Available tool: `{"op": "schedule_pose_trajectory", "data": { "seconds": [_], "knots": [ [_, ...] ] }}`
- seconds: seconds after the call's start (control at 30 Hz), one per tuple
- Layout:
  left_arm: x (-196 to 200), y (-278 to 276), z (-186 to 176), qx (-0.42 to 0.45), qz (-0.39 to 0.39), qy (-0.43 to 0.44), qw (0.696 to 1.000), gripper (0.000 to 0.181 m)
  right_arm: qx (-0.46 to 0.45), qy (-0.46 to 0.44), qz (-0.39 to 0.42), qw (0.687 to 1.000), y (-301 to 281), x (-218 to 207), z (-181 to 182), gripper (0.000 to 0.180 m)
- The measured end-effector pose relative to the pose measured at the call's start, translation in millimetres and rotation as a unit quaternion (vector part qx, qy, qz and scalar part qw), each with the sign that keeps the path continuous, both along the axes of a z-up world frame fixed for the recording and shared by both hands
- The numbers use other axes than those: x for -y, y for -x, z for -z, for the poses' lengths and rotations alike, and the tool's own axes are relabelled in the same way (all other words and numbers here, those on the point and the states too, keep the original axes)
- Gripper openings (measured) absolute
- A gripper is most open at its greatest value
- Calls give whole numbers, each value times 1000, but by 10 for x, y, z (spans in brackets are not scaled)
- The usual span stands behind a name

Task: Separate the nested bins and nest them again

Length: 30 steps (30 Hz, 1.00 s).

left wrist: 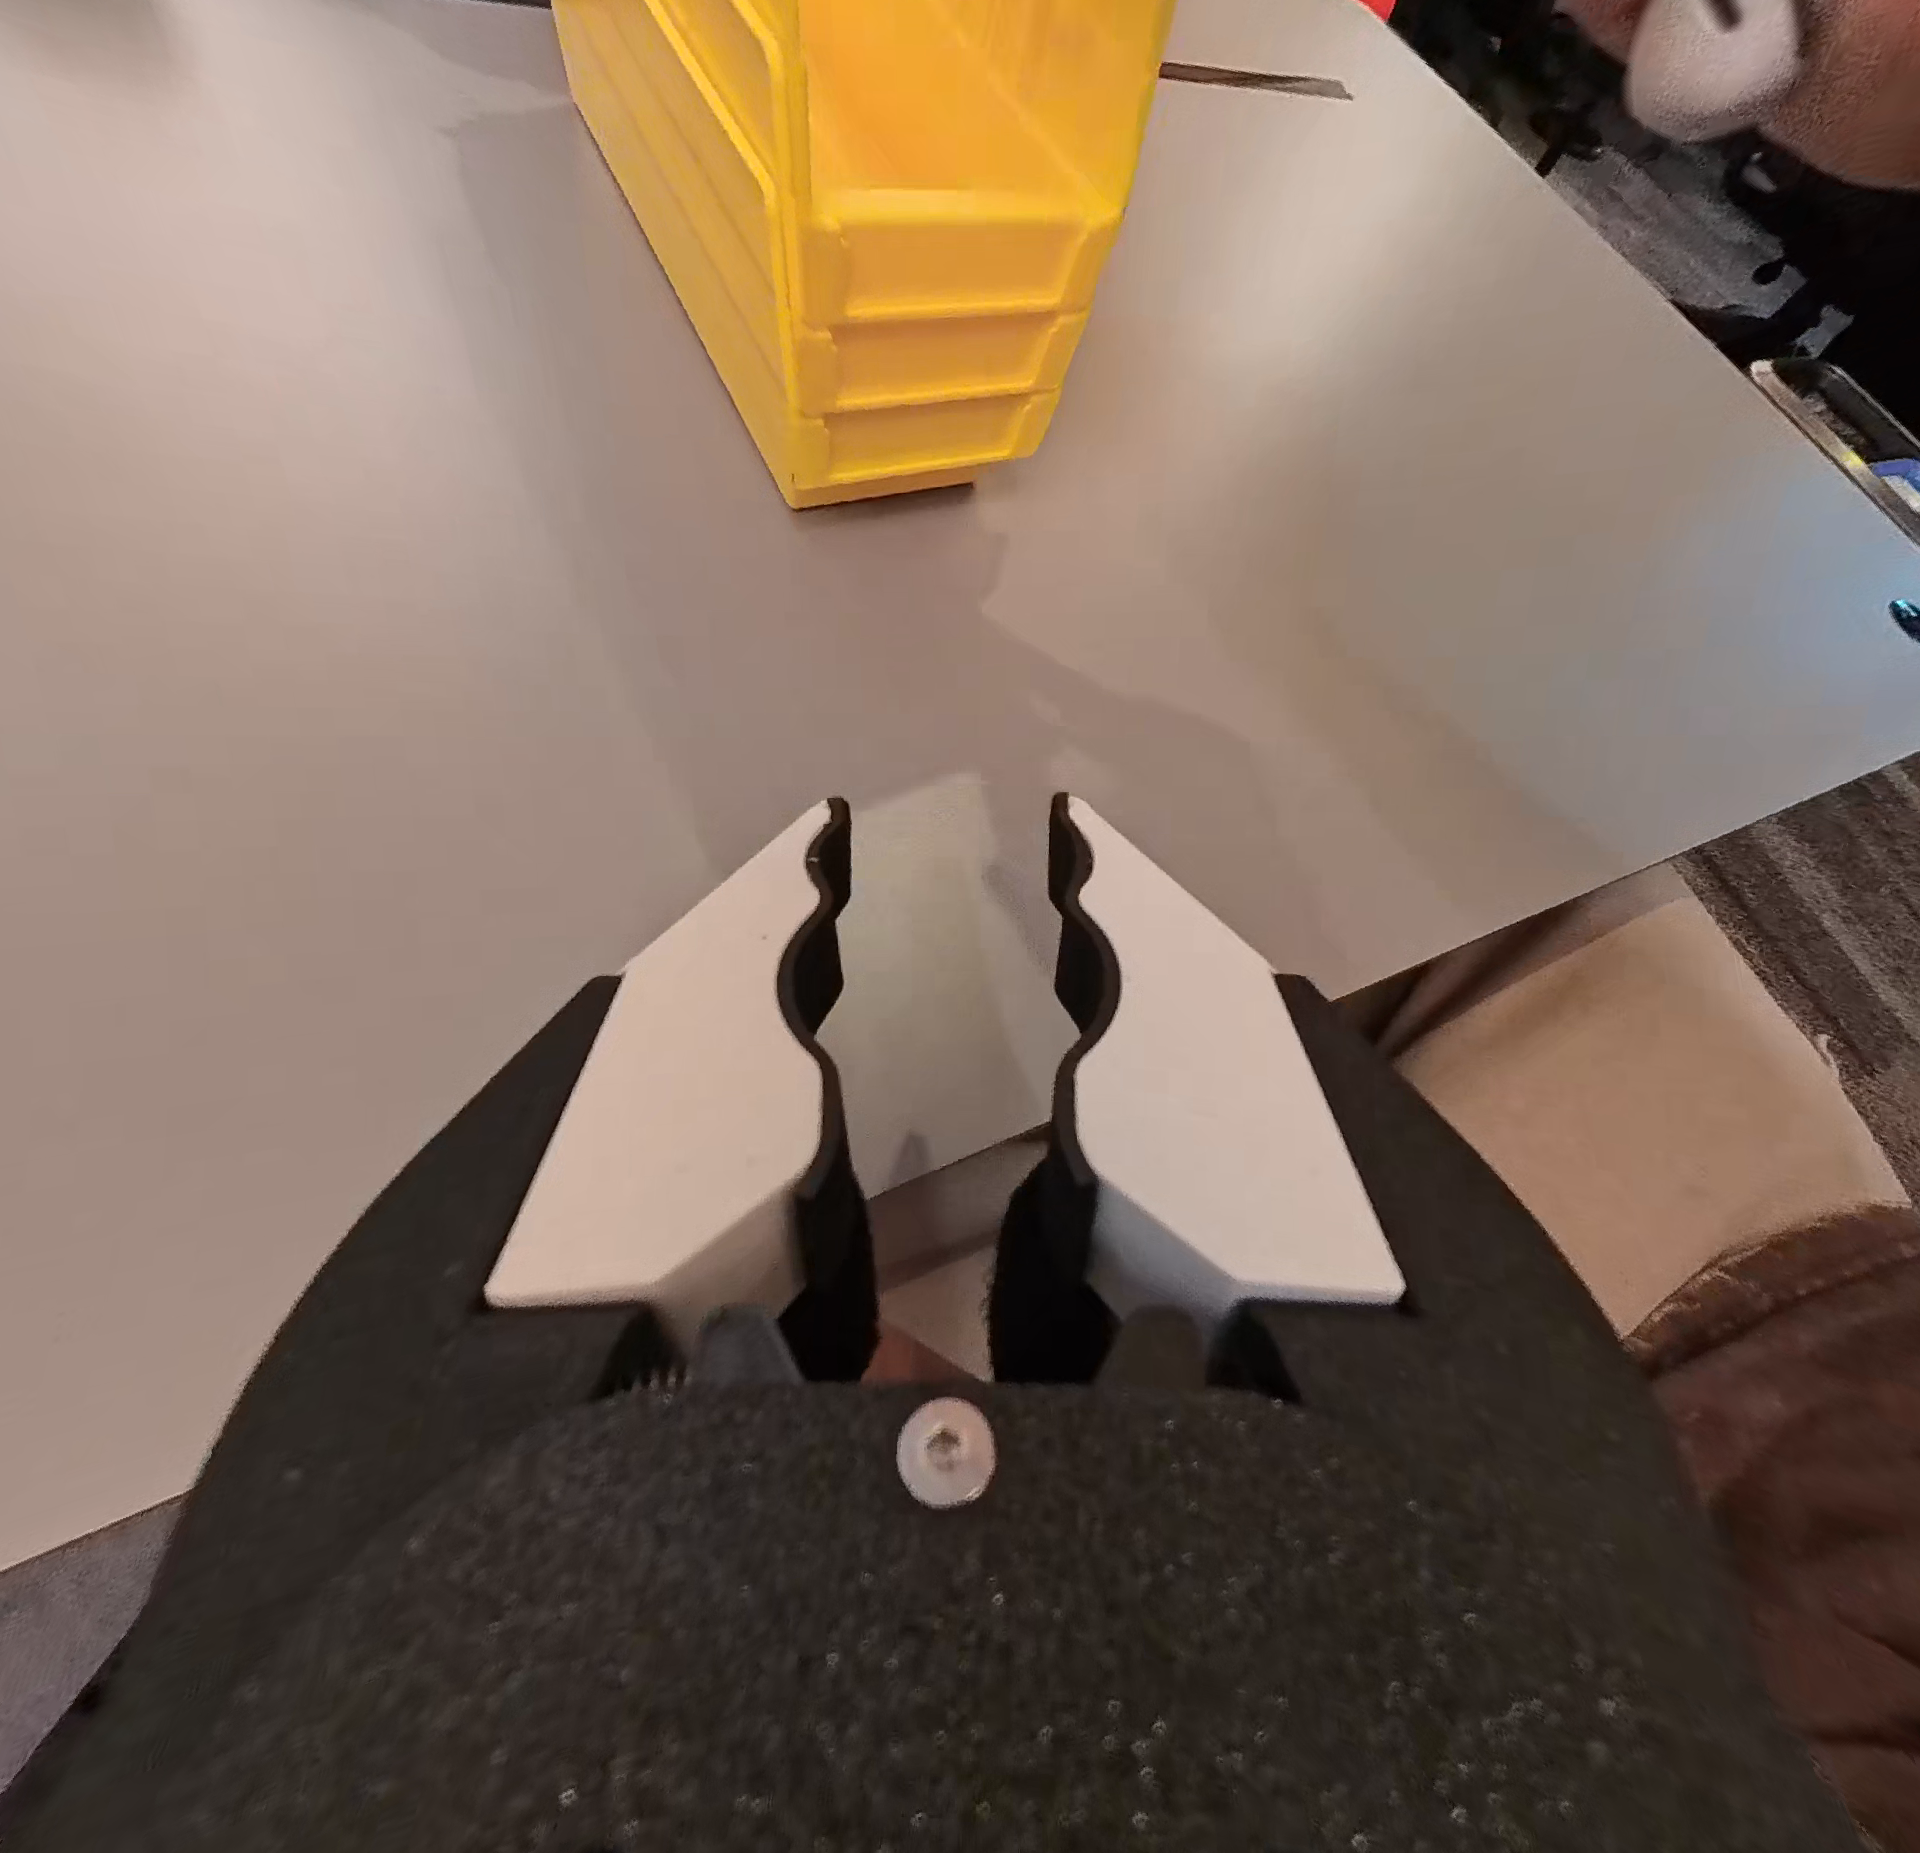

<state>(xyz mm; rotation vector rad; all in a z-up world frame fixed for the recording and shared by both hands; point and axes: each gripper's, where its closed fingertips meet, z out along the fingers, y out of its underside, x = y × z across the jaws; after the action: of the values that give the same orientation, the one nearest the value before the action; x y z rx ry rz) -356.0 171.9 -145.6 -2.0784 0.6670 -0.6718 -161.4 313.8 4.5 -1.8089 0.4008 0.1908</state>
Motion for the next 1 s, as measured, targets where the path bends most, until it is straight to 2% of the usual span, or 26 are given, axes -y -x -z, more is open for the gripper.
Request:
{"op": "schedule_pose_trajectory", "data": {
  "seconds": [0.2, 0.43, 0.67, 0.87, 1.0],
  "knots": [
    [19, 3, -4, 8, 3, 6, 1000, 36, -14, 30, 12, 999, 135, -214, 284, 3],
    [52, -38, 13, 8, 12, 12, 1000, 36, 31, 43, 24, 998, 136, -360, 459, 3],
    [52, -42, 27, 9, 14, 18, 1000, 36, 79, 52, 34, 995, 149, -359, 644, 4],
    [62, -56, 39, 4, 17, 17, 1000, 36, 74, 58, 29, 995, 157, -326, 799, 4],
    [62, -54, 48, 2, 17, 17, 1000, 36, 70, 57, 15, 996, 185, -332, 743, 18]
  ]
}}
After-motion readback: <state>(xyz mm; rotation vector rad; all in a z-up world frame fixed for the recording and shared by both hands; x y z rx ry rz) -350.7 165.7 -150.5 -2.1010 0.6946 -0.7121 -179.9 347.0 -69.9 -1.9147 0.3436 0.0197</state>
